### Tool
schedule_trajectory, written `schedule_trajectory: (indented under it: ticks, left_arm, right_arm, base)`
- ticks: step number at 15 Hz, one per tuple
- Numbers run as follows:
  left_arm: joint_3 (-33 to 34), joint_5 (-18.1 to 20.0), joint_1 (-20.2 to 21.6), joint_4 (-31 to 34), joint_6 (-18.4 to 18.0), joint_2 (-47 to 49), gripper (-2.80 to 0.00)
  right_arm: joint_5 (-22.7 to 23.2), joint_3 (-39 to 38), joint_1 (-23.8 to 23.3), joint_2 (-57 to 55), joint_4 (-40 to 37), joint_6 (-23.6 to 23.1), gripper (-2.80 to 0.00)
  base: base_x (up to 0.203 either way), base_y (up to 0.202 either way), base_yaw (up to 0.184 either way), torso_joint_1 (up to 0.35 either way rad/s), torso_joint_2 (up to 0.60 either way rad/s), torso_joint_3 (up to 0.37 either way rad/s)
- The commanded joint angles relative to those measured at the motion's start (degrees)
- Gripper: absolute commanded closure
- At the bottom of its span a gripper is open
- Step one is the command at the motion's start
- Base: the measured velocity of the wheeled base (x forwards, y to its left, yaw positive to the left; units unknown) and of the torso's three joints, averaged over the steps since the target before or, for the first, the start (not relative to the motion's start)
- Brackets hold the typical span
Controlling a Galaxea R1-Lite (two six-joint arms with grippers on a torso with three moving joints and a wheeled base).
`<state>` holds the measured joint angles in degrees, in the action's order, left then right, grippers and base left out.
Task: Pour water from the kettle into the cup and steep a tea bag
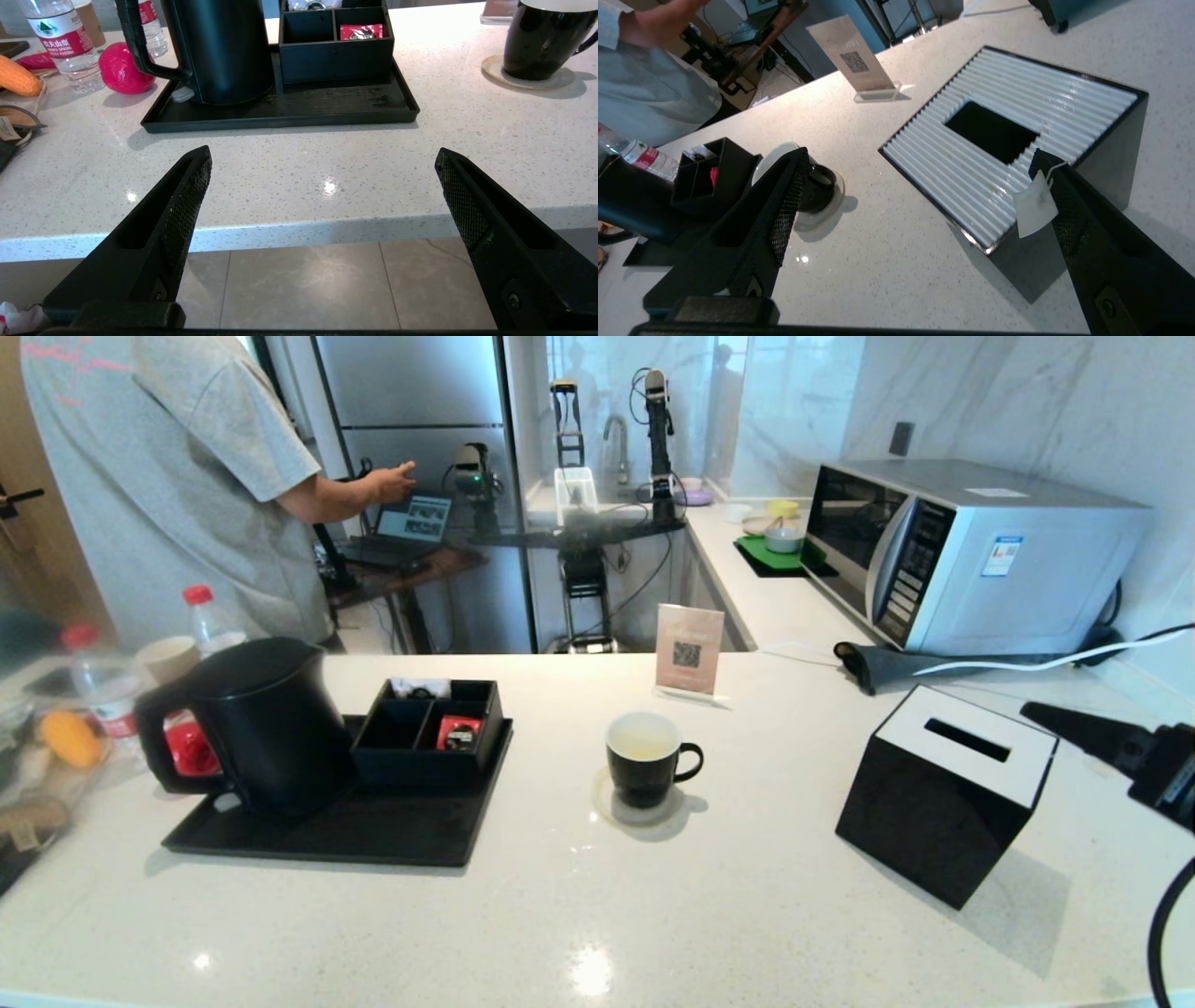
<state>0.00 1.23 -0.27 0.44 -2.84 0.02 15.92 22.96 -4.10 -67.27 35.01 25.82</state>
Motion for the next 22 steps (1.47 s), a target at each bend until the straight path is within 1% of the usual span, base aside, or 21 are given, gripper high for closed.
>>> schedule_trajectory:
  ticks: [1, 4, 7, 8, 11, 16, 22]
  left_arm:
    - [0.0, 0.0, 0.0, 0.0, 0.0, 0.0, -2.80]
    - [0.0, 0.0, 0.0, 0.0, 0.0, 0.0, -2.80]
    - [0.0, 0.0, 0.0, 0.0, -0.1, 0.0, -2.80]
    - [0.0, 0.0, 0.0, 0.0, 0.0, 0.0, -2.80]
    - [0.0, 0.0, 0.0, 0.0, -0.1, 0.0, -2.80]
    - [0.0, 0.0, 0.0, 0.0, -0.1, 0.0, -2.80]
    - [0.0, 0.0, 0.0, 0.0, 0.0, 0.0, -2.80]
  right_arm:
    - [0.2, -1.4, 0.0, 1.9, -0.9, -0.1, -2.80]
    - [0.0, -4.5, -0.2, 2.4, -1.5, -3.4, -2.80]
    - [-0.1, -4.8, -0.3, 2.4, -2.0, -3.1, -2.80]
    - [-0.1, -4.8, -0.4, 2.4, -2.2, -2.3, -2.80]
    - [-0.2, -3.8, -0.4, 2.4, -2.3, 3.4, -2.80]
    - [-0.5, -3.5, -0.9, 2.4, -2.9, 5.2, -2.80]
    - [-0.5, -0.7, -1.2, 2.3, -3.9, 13.4, -2.80]
  base:
    - [0.000, 0.000, 0.000, 0.000, 0.00, 0.000]
    - [0.000, 0.000, 0.000, 0.000, 0.00, 0.000]
    - [0.000, 0.000, 0.000, 0.000, 0.00, 0.000]
    - [0.000, 0.000, 0.000, 0.000, 0.00, 0.000]
    - [0.000, 0.000, 0.000, 0.000, 0.00, 0.000]
    - [0.000, 0.000, 0.000, 0.000, 0.00, 0.000]
    - [0.000, 0.000, 0.000, 0.000, 0.00, 0.000]
